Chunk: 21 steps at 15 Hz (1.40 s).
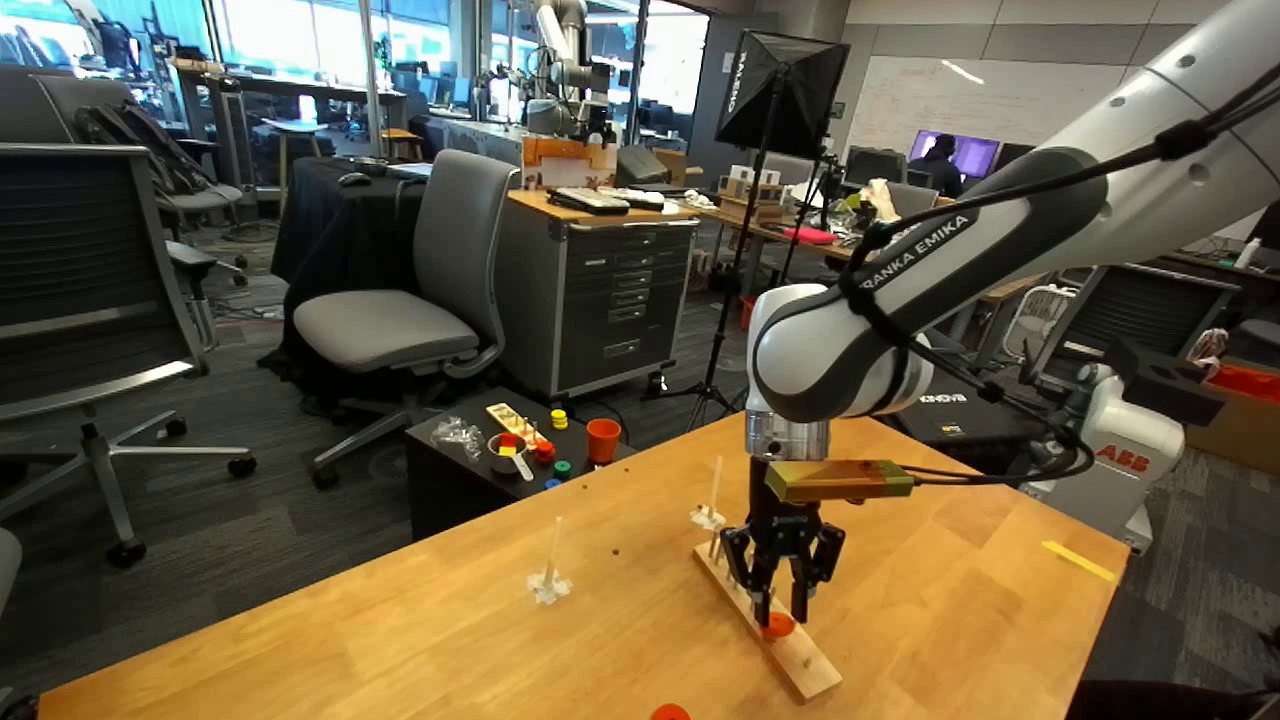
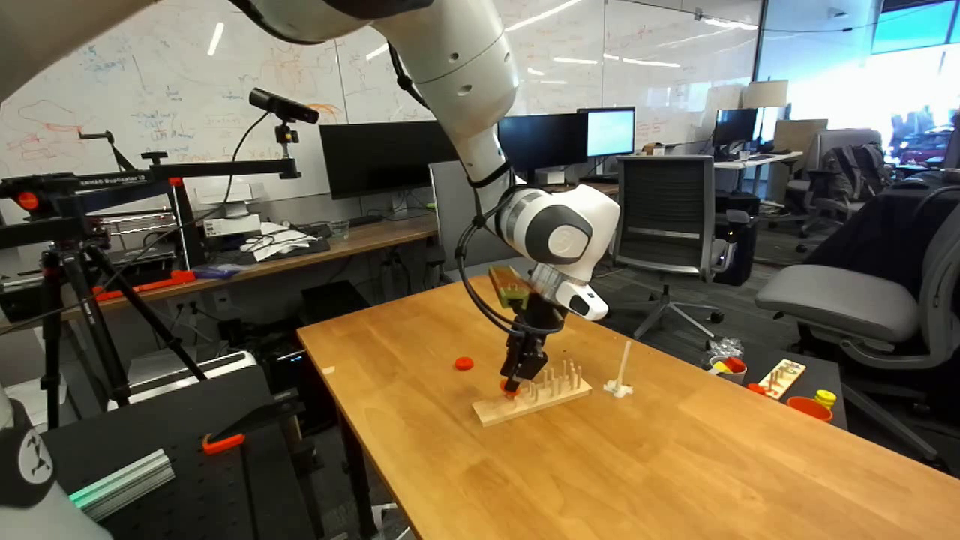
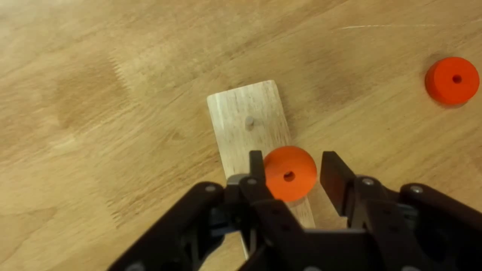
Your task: Pick up the orange ring on the right and place it on the wooden stand
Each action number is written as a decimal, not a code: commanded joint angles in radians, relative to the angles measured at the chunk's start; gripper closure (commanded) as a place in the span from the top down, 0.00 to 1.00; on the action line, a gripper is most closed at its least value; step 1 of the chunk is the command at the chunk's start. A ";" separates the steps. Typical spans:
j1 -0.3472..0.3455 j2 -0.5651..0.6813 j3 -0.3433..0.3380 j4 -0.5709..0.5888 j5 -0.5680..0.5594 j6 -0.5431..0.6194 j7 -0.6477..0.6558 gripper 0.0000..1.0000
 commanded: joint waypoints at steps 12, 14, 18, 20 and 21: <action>0.023 -0.041 0.015 -0.015 0.013 0.007 -0.010 0.20; 0.024 -0.036 0.018 -0.010 0.014 0.004 -0.012 0.20; 0.024 -0.031 0.020 -0.008 0.015 0.002 -0.015 0.20; 0.022 -0.026 0.020 -0.006 0.017 0.001 -0.016 0.20; 0.020 -0.023 0.021 -0.005 0.018 0.001 -0.018 0.20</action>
